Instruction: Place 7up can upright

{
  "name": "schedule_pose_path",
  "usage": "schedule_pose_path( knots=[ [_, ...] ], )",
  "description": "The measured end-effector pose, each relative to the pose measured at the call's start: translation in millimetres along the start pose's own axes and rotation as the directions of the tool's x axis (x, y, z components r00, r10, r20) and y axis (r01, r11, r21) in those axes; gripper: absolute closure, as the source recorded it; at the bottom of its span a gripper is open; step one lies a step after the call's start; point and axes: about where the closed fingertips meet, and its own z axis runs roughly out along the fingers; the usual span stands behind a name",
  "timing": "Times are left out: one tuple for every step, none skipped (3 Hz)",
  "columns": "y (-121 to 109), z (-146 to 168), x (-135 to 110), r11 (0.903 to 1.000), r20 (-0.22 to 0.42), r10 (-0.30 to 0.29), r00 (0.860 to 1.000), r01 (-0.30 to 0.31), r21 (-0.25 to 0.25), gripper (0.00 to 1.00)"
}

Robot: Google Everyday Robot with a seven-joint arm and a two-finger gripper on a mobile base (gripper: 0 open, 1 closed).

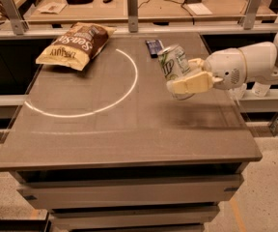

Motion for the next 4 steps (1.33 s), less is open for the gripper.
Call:
schedule_pose_path(
  knots=[
    [0.6,-2.5,15.3,0.9958,0.128,-0.062,0.99,0.052,0.075,1.0],
    [-3.0,-0.9,23.8,0.988,0.198,-0.127,0.972,0.106,0.113,1.0],
    [-4.8,2.3,28.3,0.9806,0.216,-0.172,0.961,0.147,0.13,1.0],
    [-0.1,4.6,35.7,0.9768,0.19,-0.189,0.963,0.165,0.137,1.0]
  ],
)
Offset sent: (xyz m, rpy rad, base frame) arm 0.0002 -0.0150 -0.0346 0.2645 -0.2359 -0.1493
